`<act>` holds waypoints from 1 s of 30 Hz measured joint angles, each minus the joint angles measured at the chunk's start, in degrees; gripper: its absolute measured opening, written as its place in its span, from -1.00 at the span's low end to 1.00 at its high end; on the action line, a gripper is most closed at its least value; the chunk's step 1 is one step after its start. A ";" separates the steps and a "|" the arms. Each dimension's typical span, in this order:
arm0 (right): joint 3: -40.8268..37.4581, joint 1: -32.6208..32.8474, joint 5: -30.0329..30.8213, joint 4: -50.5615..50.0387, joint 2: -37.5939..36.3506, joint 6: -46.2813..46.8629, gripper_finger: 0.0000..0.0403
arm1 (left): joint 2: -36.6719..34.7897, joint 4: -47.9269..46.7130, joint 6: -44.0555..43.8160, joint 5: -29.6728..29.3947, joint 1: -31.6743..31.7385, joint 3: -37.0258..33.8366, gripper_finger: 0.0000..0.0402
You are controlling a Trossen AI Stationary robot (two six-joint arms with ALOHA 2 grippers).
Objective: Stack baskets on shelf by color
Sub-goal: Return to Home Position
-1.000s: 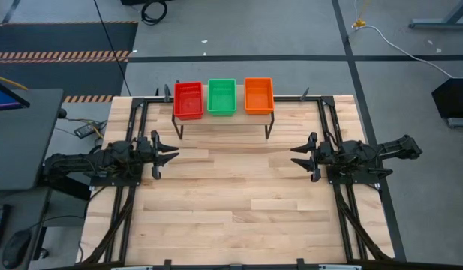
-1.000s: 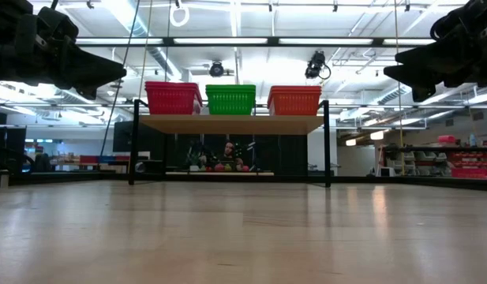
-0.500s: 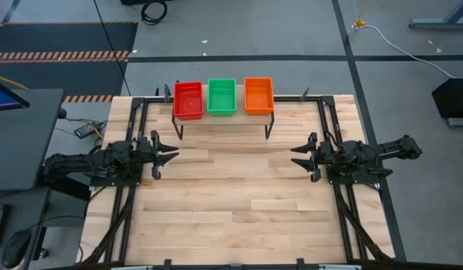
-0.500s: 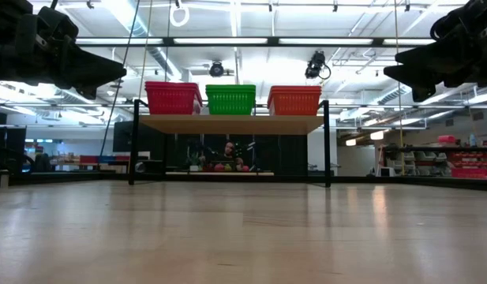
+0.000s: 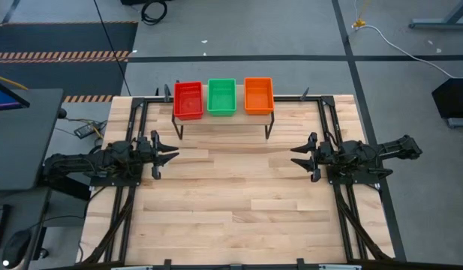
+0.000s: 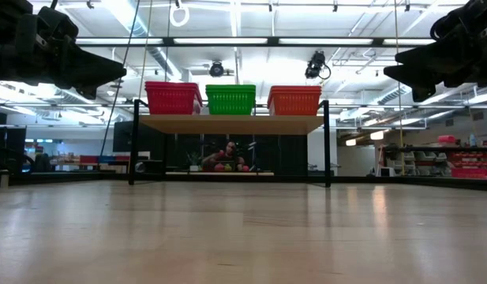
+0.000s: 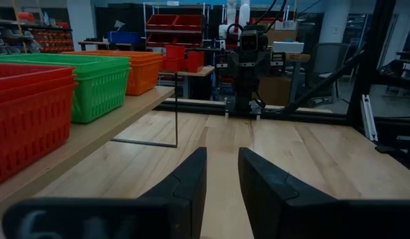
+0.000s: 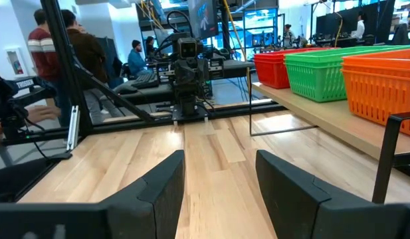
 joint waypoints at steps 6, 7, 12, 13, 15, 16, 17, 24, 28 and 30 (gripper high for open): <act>0.00 0.01 0.00 -0.02 0.00 0.00 -0.05 | 0.00 0.00 0.00 0.00 0.00 0.00 -0.54; 0.00 -0.02 0.00 0.00 0.00 0.00 -0.05 | 0.00 0.00 0.01 0.00 0.00 0.00 -0.55; 0.00 -0.01 0.00 -0.01 0.00 0.00 -0.05 | 0.00 0.00 0.00 0.00 0.00 0.00 -0.57; 0.00 0.00 0.00 0.00 0.00 0.00 -0.05 | 0.00 0.00 0.00 0.00 0.00 0.00 -0.56; 0.00 -0.02 0.00 0.00 0.00 0.00 -0.05 | 0.00 0.00 0.01 0.00 0.00 0.00 -0.55; 0.00 -0.02 0.00 0.00 0.00 0.00 -0.05 | 0.00 0.01 0.01 0.00 0.00 0.00 -0.55; 0.00 -0.01 0.00 0.00 0.00 0.00 -0.05 | 0.00 0.00 -0.02 0.00 0.00 0.00 -0.54; 0.00 -0.02 0.00 0.00 0.00 0.00 -0.05 | 0.00 0.01 0.01 0.00 0.00 0.00 -0.53; 0.00 -0.01 0.00 -0.01 0.00 0.00 -0.05 | 0.00 0.00 0.02 0.00 0.00 0.02 -0.53; 0.00 -0.01 0.00 0.00 0.00 0.00 -0.05 | 0.00 0.01 0.00 0.00 0.00 0.01 -0.53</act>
